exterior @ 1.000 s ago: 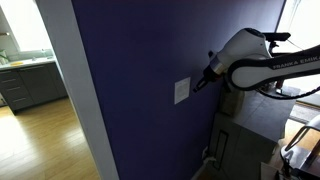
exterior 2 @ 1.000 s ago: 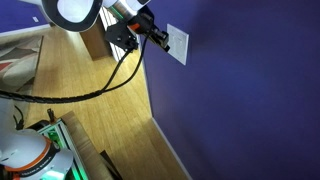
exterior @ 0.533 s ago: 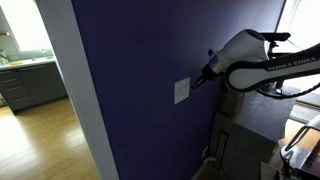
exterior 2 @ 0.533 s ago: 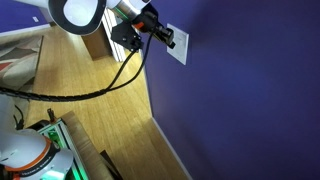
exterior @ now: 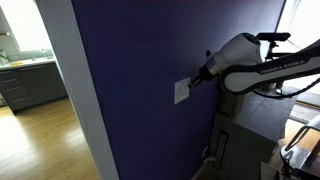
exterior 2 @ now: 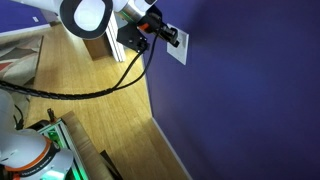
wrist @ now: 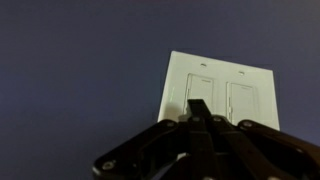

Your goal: Switch off the light switch

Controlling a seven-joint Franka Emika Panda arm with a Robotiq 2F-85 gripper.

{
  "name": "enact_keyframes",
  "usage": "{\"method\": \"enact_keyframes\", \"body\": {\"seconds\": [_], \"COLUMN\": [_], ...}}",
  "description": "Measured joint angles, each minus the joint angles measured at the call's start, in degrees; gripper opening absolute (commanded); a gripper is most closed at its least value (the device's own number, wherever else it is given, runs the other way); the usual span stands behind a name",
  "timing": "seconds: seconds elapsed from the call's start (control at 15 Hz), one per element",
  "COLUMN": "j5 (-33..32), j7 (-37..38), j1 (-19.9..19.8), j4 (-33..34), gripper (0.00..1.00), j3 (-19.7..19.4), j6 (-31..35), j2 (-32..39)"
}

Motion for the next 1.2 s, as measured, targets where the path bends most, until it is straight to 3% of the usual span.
{"method": "enact_keyframes", "body": {"seconds": [0.53, 1.07, 1.13, 1.2], "j5": [0.05, 1.92, 2.54, 3.11], "j7": [0.00, -0.01, -0.03, -0.09], "j1": [0.56, 1.73, 2.20, 2.66], "j4": [0.50, 0.56, 0.54, 0.47], "gripper": [0.00, 0.00, 0.26, 0.27], "j3": [0.00, -0.08, -0.12, -0.19], "j6": [2.15, 0.20, -1.23, -2.91], "j2": [1.92, 1.22, 0.61, -0.20]}}
